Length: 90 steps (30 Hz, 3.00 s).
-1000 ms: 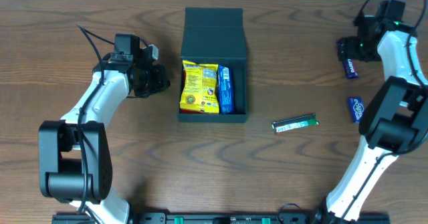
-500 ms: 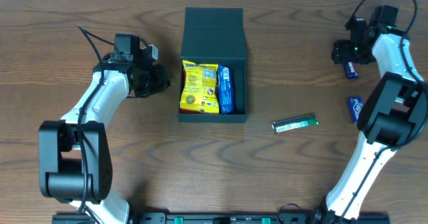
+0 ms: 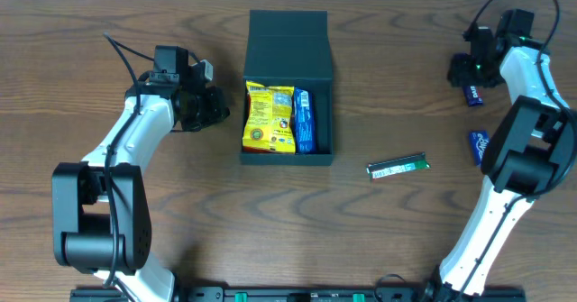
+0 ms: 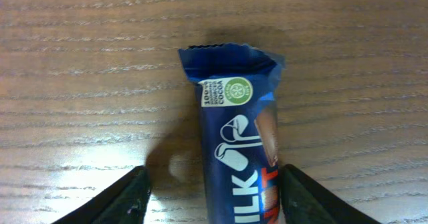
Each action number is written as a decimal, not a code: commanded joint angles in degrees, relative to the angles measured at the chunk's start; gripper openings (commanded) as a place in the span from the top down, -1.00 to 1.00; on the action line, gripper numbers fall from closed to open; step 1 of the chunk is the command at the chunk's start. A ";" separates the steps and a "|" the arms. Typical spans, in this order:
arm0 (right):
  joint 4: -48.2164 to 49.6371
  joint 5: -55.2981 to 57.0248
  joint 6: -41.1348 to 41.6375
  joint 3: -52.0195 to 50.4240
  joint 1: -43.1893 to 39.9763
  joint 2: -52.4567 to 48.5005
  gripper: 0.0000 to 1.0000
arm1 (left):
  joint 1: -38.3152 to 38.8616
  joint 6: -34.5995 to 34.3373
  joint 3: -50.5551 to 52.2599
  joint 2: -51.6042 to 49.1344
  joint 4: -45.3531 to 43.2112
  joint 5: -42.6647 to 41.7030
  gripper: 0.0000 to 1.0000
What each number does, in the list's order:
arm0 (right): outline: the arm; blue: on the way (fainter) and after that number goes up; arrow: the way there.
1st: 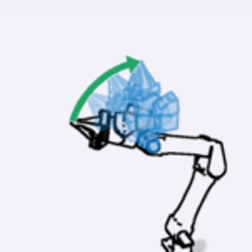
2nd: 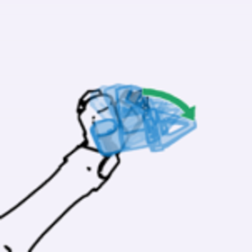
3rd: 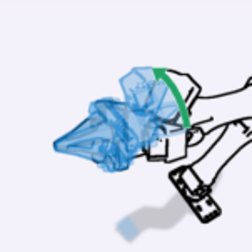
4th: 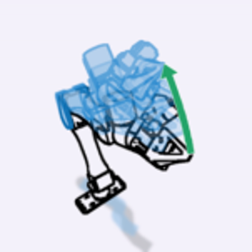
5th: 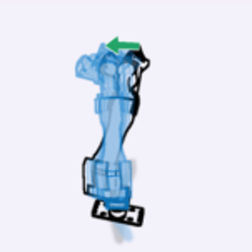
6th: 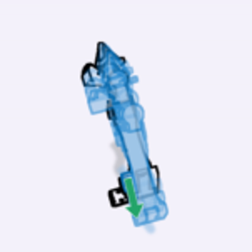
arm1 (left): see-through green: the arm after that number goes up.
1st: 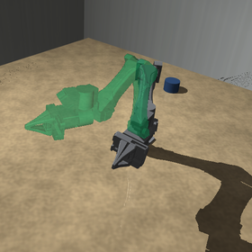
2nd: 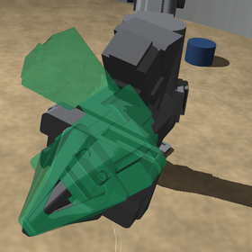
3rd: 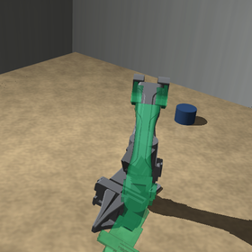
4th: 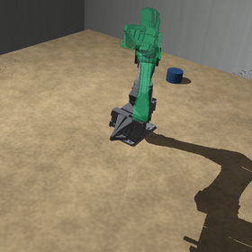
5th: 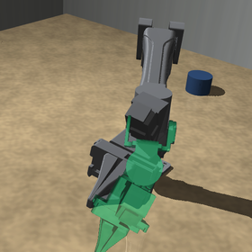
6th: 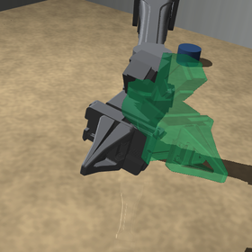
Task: Pack container
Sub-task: 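Move the right gripper to the dark blue chocolate bar and grasp it, then carry the chocolate bar into the box's right side and release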
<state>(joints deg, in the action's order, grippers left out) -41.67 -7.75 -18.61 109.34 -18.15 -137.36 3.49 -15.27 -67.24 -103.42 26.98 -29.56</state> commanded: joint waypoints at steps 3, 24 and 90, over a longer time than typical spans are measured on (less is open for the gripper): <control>-0.17 -0.70 1.09 0.04 -0.42 -2.08 -0.02 | -0.11 -0.66 -1.16 -0.72 0.11 0.59 0.88; -6.36 -0.70 10.27 6.75 0.70 -1.49 0.98 | -0.11 -1.11 -1.16 -0.72 -0.26 0.59 0.88; -26.27 19.30 51.74 0.70 48.46 10.73 -0.21 | -0.13 3.76 -1.16 -0.72 -2.36 1.46 0.88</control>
<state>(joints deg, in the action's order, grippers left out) -67.70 9.04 32.67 110.50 30.41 -127.09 3.49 -13.02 -67.24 -103.42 24.60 -28.29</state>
